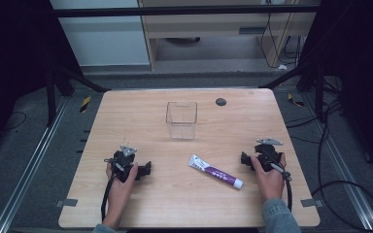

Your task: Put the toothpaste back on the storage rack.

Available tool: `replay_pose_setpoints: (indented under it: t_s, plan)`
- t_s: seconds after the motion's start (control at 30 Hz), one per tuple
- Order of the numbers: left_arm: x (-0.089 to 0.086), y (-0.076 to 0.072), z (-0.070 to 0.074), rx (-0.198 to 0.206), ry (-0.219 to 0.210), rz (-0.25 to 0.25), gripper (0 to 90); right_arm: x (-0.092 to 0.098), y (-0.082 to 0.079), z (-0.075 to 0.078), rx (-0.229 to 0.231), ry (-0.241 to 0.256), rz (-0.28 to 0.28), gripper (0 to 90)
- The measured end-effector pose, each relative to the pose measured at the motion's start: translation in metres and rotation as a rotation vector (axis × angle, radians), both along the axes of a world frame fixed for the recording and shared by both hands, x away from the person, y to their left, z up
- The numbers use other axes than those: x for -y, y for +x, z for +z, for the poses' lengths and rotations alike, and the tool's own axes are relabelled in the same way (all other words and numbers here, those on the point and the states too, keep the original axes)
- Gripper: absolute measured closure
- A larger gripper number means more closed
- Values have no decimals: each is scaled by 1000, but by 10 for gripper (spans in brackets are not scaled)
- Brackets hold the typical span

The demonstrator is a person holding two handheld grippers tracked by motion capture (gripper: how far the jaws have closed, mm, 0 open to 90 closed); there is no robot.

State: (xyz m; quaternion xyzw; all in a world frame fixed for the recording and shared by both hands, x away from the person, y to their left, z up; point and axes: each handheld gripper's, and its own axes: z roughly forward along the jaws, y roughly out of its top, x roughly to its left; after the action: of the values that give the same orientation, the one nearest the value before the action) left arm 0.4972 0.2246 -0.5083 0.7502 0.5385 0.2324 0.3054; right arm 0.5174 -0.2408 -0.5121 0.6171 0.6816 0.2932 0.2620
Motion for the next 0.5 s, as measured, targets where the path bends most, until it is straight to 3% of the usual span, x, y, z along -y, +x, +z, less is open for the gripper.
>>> replay_pose_setpoints:
  t_s: [0.17, 0.3, 0.33, 0.37, 0.47, 0.5]
  plan:
    - [0, 0, 0, 0, 0, -1, 0, 0, -1, 0, 1, 2, 7, 3]
    - [1, 1, 0, 2, 0, 6, 0, 4, 3, 0, 2, -2, 48, 26]
    - [0, 1, 0, 2, 0, 6, 0, 4, 1, 3, 7, 2, 66, 92]
    - [0, 1, 0, 2, 0, 6, 0, 4, 1, 3, 7, 2, 66, 92]
    - [-1, -1, 0, 1, 0, 0, 0, -3, -12, 16, 38, -20, 135, 124]
    - [-1, -1, 0, 1, 0, 0, 0, -3, -12, 16, 38, -20, 135, 124]
